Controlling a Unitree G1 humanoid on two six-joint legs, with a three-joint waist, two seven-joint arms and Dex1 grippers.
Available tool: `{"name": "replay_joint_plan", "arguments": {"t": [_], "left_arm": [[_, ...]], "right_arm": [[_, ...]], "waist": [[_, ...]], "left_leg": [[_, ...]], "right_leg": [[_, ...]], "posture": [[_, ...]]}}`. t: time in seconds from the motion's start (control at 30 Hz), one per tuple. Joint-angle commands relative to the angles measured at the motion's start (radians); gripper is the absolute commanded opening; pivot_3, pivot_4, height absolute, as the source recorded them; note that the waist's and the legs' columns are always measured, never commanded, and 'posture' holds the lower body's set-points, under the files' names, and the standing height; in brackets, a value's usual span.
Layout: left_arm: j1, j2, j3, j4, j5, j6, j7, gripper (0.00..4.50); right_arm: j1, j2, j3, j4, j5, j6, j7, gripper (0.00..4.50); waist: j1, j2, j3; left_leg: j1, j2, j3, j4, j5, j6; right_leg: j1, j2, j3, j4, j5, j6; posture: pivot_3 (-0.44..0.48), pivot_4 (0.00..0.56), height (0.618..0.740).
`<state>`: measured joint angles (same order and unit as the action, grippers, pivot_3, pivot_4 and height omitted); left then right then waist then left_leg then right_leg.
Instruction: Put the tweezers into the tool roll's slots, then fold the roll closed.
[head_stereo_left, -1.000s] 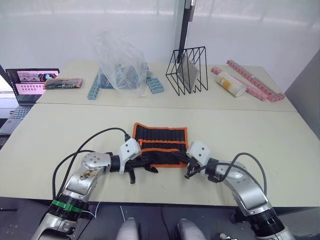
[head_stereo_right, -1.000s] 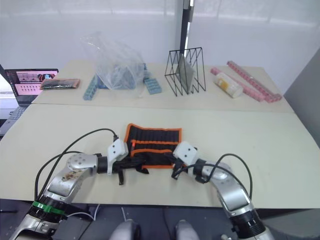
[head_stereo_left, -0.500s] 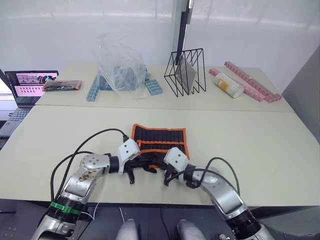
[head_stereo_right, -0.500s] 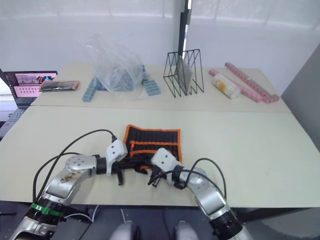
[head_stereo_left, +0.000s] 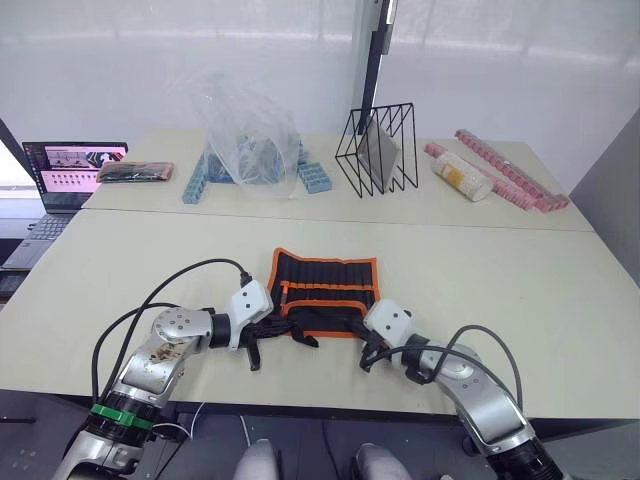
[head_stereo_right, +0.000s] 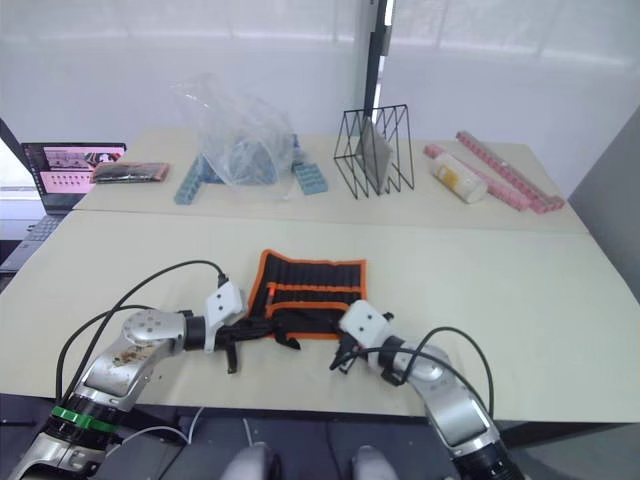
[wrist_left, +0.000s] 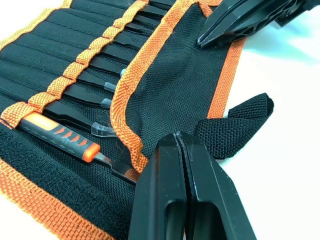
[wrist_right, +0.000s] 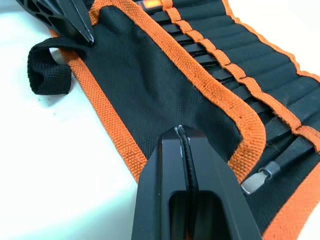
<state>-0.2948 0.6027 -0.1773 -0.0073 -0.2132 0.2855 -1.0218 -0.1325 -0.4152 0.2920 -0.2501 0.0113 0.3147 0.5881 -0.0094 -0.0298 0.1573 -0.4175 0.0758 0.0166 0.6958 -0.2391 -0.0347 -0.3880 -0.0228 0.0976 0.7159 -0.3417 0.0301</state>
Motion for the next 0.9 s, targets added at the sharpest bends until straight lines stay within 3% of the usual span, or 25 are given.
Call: {"name": "replay_joint_plan", "arguments": {"t": [0.03,0.17,0.37,0.5,0.67,0.9], "left_arm": [[0.010,0.003,-0.014,0.015,0.018,0.006,0.001,0.05],[0.017,0.011,0.025,-0.029,-0.020,0.013,-0.003,0.05],[0.079,0.045,0.206,-0.251,-0.219,0.137,0.004,0.05],[0.185,0.101,0.333,-0.362,-0.311,0.216,0.024,0.00],[0.304,0.133,0.410,-0.412,-0.344,0.241,0.046,0.00],[0.342,0.119,0.400,-0.447,-0.338,0.234,0.094,0.00]], "right_arm": [[0.021,0.014,0.002,-0.019,0.023,0.034,0.011,0.00],[0.042,0.038,-0.039,-0.124,0.113,0.041,0.033,0.00],[0.083,0.032,-0.184,-0.308,0.270,0.190,0.013,0.00],[0.106,0.028,-0.296,-0.392,0.360,0.326,-0.044,1.20],[0.109,0.006,-0.355,-0.335,0.390,0.503,-0.113,2.87],[0.012,0.085,-0.424,-0.209,0.523,0.741,-0.166,2.87]], "waist": [[0.000,0.000,0.000],[-0.002,0.000,0.000],[-0.006,-0.001,0.002],[-0.007,-0.001,0.002],[-0.007,0.000,0.002],[-0.009,0.000,0.003]], "left_leg": [[0.000,0.000,0.000,0.000,0.000,0.000],[-0.001,0.000,-0.001,0.000,0.000,0.000],[-0.008,0.000,-0.003,0.000,0.000,0.000],[-0.007,0.000,-0.004,-0.001,0.000,0.000],[-0.007,0.000,-0.004,-0.002,0.000,0.000],[-0.007,0.000,-0.004,-0.002,0.000,0.000]], "right_leg": [[0.000,0.000,0.000,0.000,0.000,0.000],[0.000,0.000,0.000,0.000,0.000,0.000],[-0.007,0.000,-0.001,0.000,0.000,0.000],[-0.006,0.000,-0.001,0.000,0.000,0.000],[-0.005,0.000,-0.001,-0.001,0.000,0.000],[-0.004,0.001,-0.001,-0.006,0.000,0.000]], "posture": [[0.000,0.150,0.689],[0.000,0.150,0.689],[0.000,0.150,0.689],[0.000,0.150,0.689],[0.000,0.150,0.689],[0.000,0.150,0.689]]}}
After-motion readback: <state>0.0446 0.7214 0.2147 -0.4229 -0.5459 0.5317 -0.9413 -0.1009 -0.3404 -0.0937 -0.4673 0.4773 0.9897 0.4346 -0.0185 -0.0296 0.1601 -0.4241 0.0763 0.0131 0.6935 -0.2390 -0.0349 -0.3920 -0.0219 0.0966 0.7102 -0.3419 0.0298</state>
